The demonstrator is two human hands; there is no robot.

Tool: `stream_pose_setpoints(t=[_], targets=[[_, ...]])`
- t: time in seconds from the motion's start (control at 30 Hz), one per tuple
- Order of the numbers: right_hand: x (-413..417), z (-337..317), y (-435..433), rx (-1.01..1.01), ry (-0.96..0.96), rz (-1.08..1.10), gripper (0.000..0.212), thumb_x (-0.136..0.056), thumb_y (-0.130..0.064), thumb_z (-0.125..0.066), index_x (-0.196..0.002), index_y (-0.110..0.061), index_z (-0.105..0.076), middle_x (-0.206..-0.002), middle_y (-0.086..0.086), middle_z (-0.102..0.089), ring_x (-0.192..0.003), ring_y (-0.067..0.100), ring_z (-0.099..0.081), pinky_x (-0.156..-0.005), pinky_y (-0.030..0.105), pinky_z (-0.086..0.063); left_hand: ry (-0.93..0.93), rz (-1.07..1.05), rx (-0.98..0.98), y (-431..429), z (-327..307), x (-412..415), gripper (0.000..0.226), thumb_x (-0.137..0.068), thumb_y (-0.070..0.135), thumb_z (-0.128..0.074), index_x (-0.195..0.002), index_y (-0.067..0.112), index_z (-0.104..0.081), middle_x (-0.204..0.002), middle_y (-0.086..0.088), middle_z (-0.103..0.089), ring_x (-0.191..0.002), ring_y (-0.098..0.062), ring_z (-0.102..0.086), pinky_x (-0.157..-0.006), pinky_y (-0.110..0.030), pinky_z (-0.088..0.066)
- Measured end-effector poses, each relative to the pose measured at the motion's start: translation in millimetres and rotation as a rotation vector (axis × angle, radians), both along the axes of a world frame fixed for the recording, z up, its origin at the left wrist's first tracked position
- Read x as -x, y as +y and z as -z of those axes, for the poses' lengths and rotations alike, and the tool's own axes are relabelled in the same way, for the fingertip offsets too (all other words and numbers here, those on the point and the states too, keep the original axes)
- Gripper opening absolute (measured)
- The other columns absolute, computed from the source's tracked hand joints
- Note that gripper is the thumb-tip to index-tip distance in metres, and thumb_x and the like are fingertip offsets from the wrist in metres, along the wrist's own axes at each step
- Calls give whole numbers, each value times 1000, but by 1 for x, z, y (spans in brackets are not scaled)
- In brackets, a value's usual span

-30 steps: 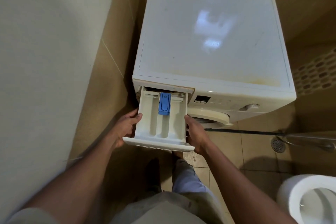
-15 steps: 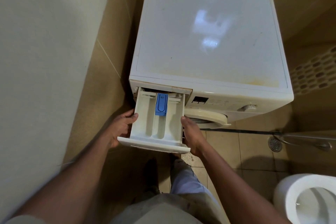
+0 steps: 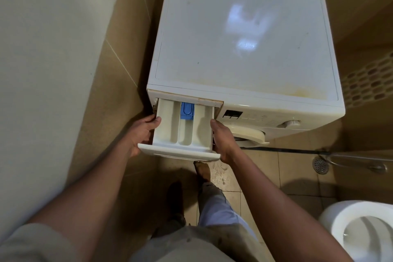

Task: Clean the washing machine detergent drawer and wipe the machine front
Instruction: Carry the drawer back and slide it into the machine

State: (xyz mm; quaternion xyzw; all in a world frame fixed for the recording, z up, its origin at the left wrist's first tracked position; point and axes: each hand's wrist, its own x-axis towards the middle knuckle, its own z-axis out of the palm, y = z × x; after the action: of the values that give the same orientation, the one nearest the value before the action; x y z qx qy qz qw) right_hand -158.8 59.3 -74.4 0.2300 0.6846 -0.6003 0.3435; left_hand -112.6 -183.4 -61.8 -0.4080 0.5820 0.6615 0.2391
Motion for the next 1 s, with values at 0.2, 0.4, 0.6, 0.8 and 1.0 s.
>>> stream_pose_setpoints(t=[0.2,0.4,0.6,0.8,1.0], targets=[[-13,-4,4,19,12,118,38,-102,-44,-48,-124,-17,-65,-124,5,-69,-114,24,-65,-101,42,-51,-46,-165,-57,3,-2,-12,40,-87,50,-67,-113,19,-67,-110,-9,-72,-104,-31,-66,-76,-43,-55],[-61,11,28,-137,16,525,17,-104,-19,-47,-109,-14,-63,-112,12,-67,-98,22,-67,-78,32,-58,-112,-696,-63,22,20,-50,32,-99,43,-46,-105,17,-63,-86,-2,-58,-72,-15,-53,-56,-22,-44],[-126,17,7,-50,-173,310,21,-95,-6,-57,-114,-14,-62,-111,16,-68,-101,30,-67,-91,44,-57,-178,-794,-165,83,26,-91,47,-107,32,-30,-138,2,-47,-132,-18,-57,-113,-33,-58,-105,-47,-46],[-139,-6,-33,334,-120,257,69,-71,-44,-84,-124,-6,-61,-120,12,-70,-116,25,-65,-106,48,-46,84,-791,-325,113,-15,-93,75,-86,71,-51,-126,7,-58,-113,-18,-70,-107,-32,-67,-91,-41,-54],[-118,-25,-40,418,-133,437,57,-81,-44,-75,-122,-6,-65,-114,15,-73,-112,28,-67,-102,43,-50,73,-668,-276,110,-31,-75,40,-85,34,-74,-116,13,-61,-99,-15,-75,-93,-27,-73,-82,-36,-56]])
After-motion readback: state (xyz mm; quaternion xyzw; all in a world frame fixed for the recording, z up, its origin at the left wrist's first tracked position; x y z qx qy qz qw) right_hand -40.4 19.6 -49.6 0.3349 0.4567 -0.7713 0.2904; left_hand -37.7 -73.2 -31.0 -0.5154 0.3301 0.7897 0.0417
